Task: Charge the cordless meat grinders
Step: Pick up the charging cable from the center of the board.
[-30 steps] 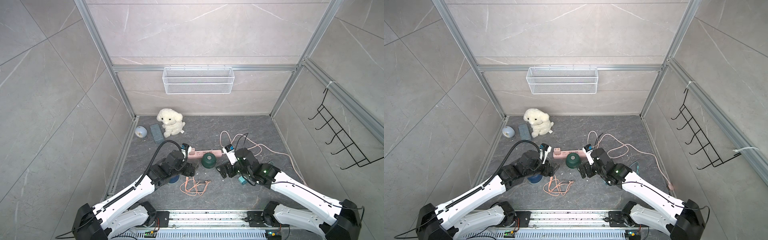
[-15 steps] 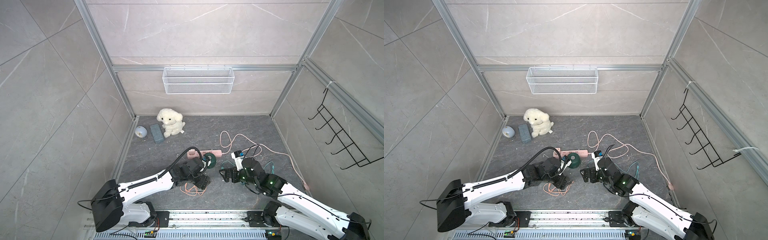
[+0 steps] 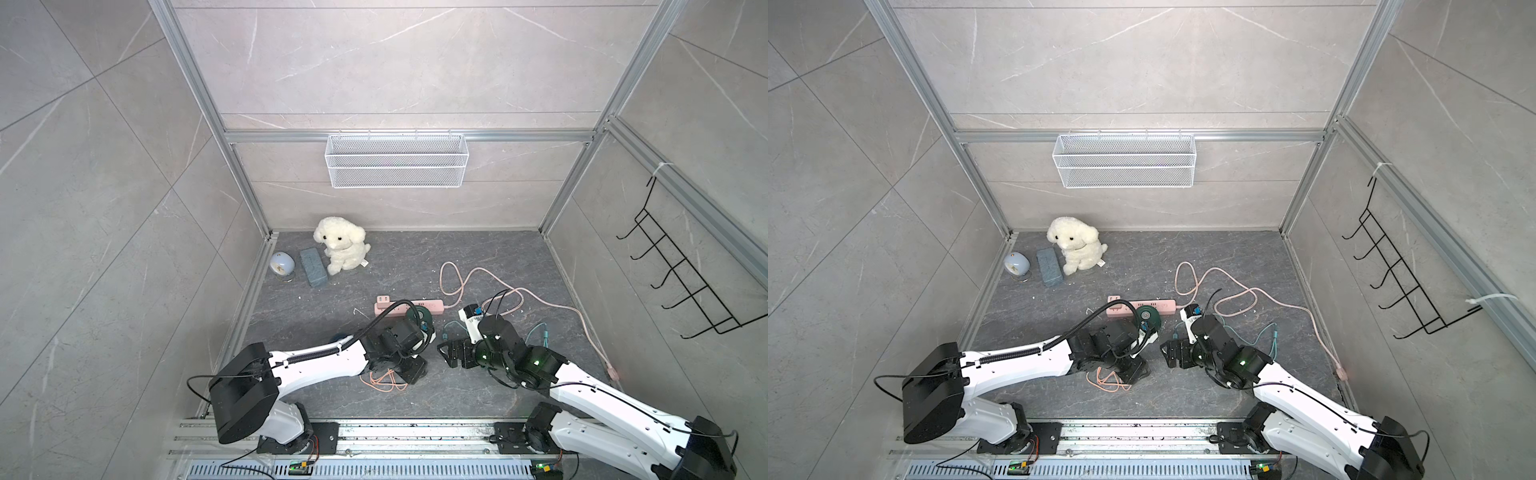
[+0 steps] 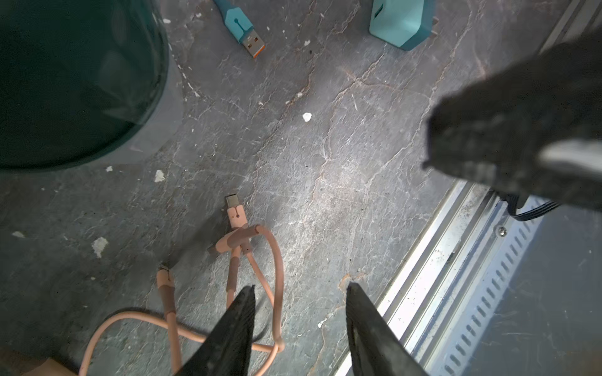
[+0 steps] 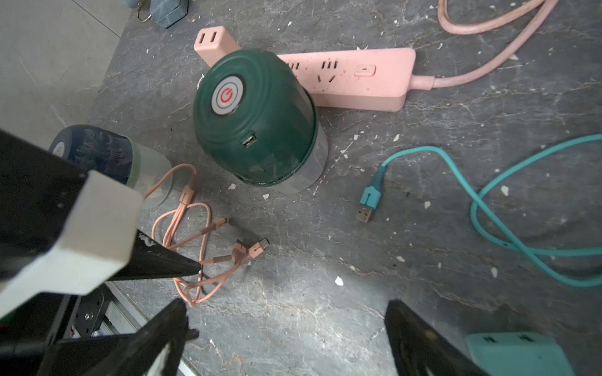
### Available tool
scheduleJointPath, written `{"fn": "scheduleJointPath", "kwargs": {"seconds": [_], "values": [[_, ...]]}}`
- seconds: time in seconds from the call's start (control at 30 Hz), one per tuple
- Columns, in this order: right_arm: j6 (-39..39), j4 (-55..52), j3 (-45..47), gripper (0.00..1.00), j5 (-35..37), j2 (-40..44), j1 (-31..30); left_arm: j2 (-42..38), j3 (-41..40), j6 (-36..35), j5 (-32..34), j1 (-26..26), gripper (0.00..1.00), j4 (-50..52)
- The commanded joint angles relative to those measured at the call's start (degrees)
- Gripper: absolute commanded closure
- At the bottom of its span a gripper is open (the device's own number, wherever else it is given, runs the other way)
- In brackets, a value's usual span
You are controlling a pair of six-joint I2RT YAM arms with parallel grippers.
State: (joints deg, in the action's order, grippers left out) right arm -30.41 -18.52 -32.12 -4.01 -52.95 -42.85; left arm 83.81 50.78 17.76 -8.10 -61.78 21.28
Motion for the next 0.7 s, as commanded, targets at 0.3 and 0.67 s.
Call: {"fn": "scheduleJointPath", "kwargs": {"seconds": [0.3, 0.67], "values": [[6.47, 2.02, 1.38, 0.18, -1.59, -2.05, -0.54, 0.42, 3.28, -1.83, -0.85, 1.45, 0.98, 1.83], [23.82, 13.59, 2.70, 0.44, -7.27, -1.33, -3.96, -7.97, 8.26, -3.01, -13.52, 9.06, 1.00, 10.08]]}}
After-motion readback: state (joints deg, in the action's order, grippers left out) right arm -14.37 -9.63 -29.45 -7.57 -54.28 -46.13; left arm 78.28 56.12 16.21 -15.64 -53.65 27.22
